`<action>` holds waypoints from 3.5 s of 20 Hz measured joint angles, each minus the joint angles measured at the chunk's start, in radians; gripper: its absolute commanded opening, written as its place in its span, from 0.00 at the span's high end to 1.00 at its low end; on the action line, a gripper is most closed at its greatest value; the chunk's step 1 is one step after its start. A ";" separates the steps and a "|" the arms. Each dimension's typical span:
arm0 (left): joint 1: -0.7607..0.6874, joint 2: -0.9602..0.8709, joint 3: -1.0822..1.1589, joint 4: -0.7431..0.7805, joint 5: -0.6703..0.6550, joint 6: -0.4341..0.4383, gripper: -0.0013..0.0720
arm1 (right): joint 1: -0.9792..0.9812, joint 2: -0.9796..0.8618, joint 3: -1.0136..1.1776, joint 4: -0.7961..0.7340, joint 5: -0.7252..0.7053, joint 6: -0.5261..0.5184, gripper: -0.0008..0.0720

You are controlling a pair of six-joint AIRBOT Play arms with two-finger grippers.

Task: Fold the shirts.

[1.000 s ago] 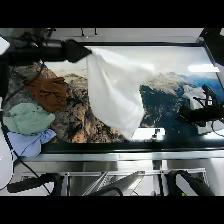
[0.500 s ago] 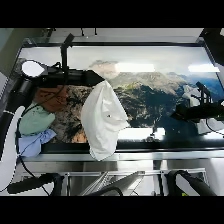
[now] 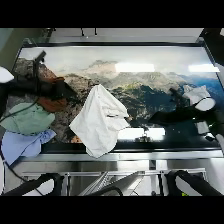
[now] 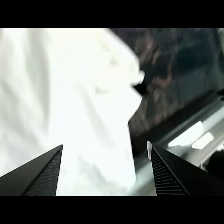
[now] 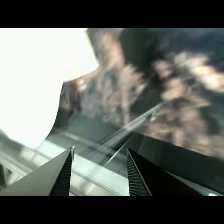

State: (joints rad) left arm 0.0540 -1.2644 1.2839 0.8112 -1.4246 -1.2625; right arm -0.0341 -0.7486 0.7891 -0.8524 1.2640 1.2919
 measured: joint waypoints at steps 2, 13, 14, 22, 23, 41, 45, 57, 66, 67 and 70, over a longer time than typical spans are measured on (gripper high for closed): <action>-0.008 0.089 -0.196 0.029 0.018 -0.020 0.17 | 0.099 -0.029 -0.061 0.013 -0.102 -0.023 0.44; -0.087 0.422 -0.883 0.051 0.319 -0.092 0.17 | 0.380 -0.402 -0.015 0.366 -0.353 -0.579 0.28; -0.089 0.438 -0.907 0.045 0.339 -0.092 0.17 | 0.399 -0.431 0.011 0.382 -0.354 -0.611 0.28; -0.090 0.475 -0.992 -0.018 0.489 -0.099 0.17 | 0.477 -0.557 0.168 0.415 -0.378 -0.710 0.40; -0.090 0.476 -0.995 -0.025 0.502 -0.098 0.17 | 0.478 -0.562 0.174 0.415 -0.378 -0.711 0.40; -0.090 0.145 -0.866 -0.304 0.578 0.185 0.96 | 0.438 -0.542 0.188 0.415 -0.391 -0.720 0.40; -0.090 0.084 -0.834 -0.323 0.559 0.224 0.96 | 0.349 -0.502 0.188 0.389 -0.362 -0.717 0.38; -0.090 0.062 -0.822 -0.322 0.466 0.243 0.16 | 0.406 -0.519 0.188 0.378 -0.306 -0.717 0.39; -0.161 0.061 -0.822 -0.338 0.602 0.232 0.85 | 0.436 -0.608 0.208 0.507 -0.373 -0.778 0.75; -0.180 0.061 -0.822 -0.338 0.627 0.232 0.97 | 0.436 -0.617 0.215 0.520 -0.375 -0.786 0.90; -0.212 0.063 -0.810 -0.340 0.665 0.232 0.96 | 0.433 -0.633 0.238 0.551 -0.384 -0.796 0.96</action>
State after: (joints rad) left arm -0.1581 -1.2015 0.4740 0.4709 -0.7601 -1.0309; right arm 0.3988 -1.3819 1.0275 -0.3016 0.8803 0.4961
